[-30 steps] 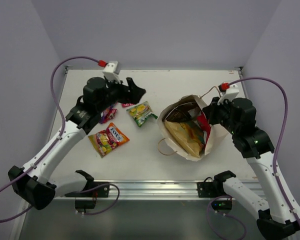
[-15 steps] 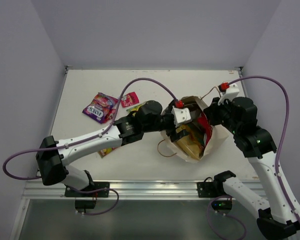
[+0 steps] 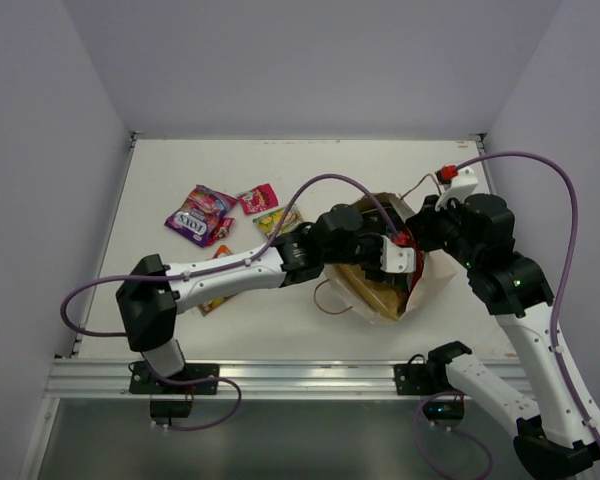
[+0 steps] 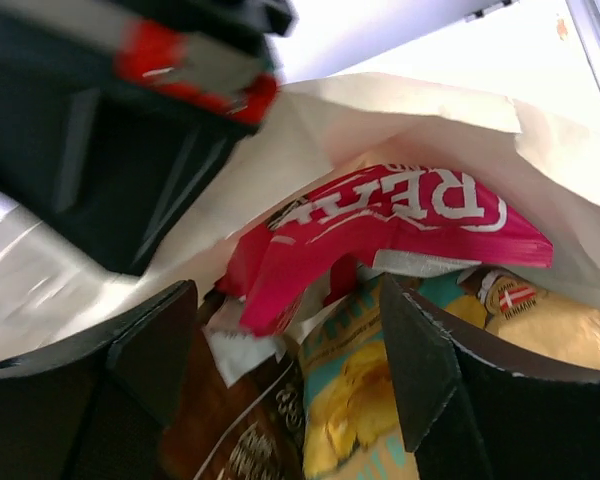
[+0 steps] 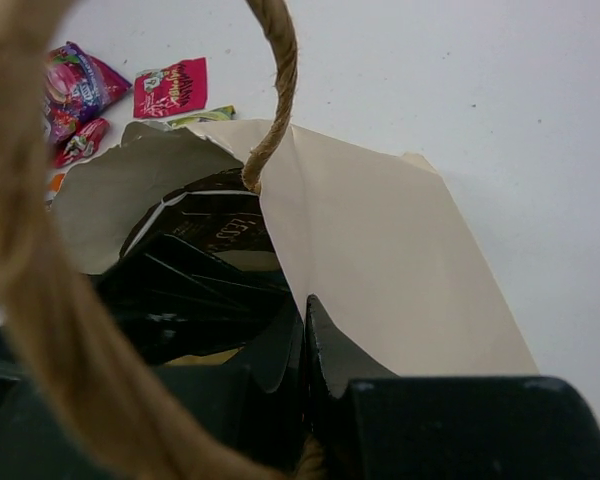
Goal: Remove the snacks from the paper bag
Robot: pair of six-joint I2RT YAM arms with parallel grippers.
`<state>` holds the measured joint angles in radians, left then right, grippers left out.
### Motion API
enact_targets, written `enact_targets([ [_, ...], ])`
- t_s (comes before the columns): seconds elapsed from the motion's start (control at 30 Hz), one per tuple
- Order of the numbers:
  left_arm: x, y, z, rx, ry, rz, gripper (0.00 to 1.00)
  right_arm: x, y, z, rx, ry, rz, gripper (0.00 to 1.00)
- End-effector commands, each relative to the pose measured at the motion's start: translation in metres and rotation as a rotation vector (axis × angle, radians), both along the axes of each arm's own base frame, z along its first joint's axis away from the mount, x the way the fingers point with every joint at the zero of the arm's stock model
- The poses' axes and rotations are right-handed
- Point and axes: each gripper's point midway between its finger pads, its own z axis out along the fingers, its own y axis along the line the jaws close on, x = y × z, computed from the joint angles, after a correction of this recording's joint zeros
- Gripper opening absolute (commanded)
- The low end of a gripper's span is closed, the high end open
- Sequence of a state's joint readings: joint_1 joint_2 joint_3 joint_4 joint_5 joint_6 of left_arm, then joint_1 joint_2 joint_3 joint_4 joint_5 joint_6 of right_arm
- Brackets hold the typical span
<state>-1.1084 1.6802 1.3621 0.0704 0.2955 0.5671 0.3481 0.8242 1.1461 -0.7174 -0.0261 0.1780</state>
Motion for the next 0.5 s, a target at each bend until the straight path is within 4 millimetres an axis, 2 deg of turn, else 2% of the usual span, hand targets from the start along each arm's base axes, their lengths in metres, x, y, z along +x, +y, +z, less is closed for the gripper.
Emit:
enact_targets([
  [0.0, 0.0, -0.021, 0.014, -0.033, -0.068, -0.07, 0.78, -0.003, 0.008, 0.026, 0.035, -0.067, 0.045, 0.04],
  [0.07, 0.002, -0.027, 0.017, -0.036, -0.071, -0.077, 0.75, -0.003, 0.009, 0.025, 0.038, -0.064, 0.049, 0.04],
  [0.1, 0.003, -0.031, 0.009, -0.024, -0.063, -0.088, 0.7, -0.003, 0.009, 0.024, 0.039, -0.062, 0.05, 0.04],
  [0.17, 0.003, -0.036, 0.011, -0.026, -0.058, -0.101, 0.61, -0.002, 0.009, 0.023, 0.038, -0.061, 0.048, 0.04],
  [0.2, 0.001, -0.038, 0.005, -0.01, -0.045, -0.111, 0.47, -0.002, 0.009, 0.022, 0.036, -0.058, 0.045, 0.04],
  [0.27, 0.0, -0.038, -0.001, 0.004, -0.033, -0.112, 0.34, -0.002, 0.006, 0.021, 0.028, -0.061, 0.034, 0.04],
  [0.3, 0.001, -0.035, -0.001, 0.011, -0.033, -0.105, 0.2, -0.002, 0.005, 0.022, 0.026, -0.067, 0.029, 0.03],
  [0.4, 0.0, -0.022, 0.001, 0.01, -0.035, -0.076, 0.0, -0.001, 0.0, 0.019, 0.018, -0.075, 0.002, 0.02],
  [0.43, 0.0, -0.018, 0.002, 0.009, -0.037, -0.06, 0.0, 0.0, -0.001, 0.019, 0.018, -0.078, -0.005, 0.01],
  [0.47, -0.001, -0.009, 0.018, -0.019, -0.048, -0.043, 0.0, 0.0, -0.002, 0.016, 0.016, -0.071, -0.015, 0.01],
])
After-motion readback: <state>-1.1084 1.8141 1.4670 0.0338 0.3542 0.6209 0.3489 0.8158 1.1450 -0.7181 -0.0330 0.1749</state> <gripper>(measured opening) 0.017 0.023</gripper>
